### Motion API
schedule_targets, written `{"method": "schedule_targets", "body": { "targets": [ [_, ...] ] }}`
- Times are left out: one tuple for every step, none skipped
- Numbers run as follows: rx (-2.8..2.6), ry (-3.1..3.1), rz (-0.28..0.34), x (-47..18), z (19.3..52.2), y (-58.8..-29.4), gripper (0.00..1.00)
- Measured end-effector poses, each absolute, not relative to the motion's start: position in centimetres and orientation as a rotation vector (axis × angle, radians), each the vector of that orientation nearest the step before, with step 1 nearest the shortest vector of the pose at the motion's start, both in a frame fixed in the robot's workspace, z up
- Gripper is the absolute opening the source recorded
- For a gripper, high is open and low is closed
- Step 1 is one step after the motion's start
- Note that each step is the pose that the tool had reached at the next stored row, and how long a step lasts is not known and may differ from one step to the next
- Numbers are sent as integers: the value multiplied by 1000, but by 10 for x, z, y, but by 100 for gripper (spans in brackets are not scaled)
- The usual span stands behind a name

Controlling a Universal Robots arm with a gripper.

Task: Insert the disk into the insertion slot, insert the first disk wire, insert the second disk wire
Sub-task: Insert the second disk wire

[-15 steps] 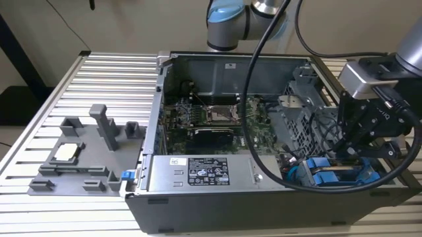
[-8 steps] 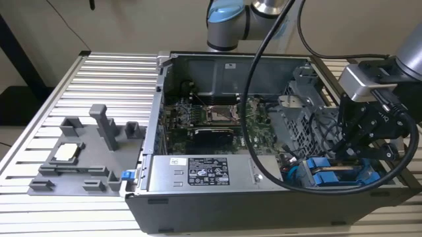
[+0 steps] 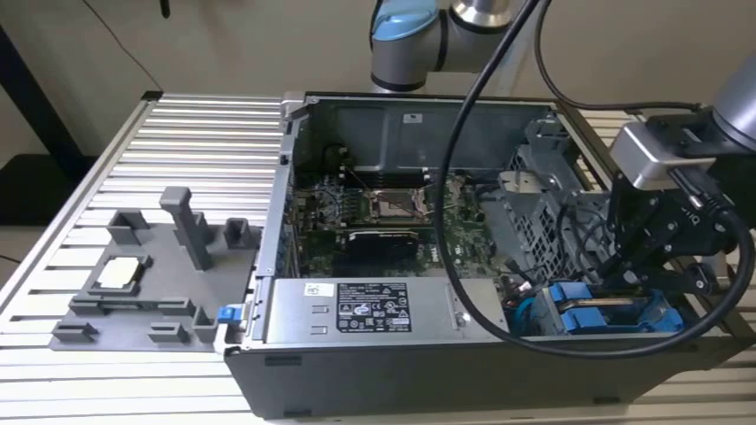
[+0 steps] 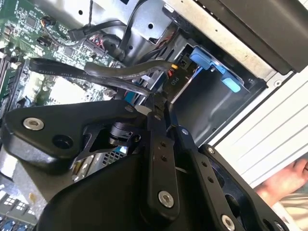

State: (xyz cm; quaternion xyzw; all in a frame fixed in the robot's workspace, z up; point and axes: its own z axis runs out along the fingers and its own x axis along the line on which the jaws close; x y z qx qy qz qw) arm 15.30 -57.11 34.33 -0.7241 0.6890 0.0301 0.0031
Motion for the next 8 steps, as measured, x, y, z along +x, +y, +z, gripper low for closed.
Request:
{"method": "schedule_targets", "body": {
  "targets": [
    [-2270,2160,95,153,343,-571,16],
    [-2270,2160,95,153,343,-571,16],
    [-2269,2160,96,153,343,-571,16],
    [-2269,2159,97,154,342,-571,16],
    [-2268,2158,98,154,342,-571,16],
    [-2267,2157,100,154,342,-571,16],
    [-2266,2156,102,154,342,-571,16],
    [-2265,2155,104,154,341,-571,16]
  ]
}}
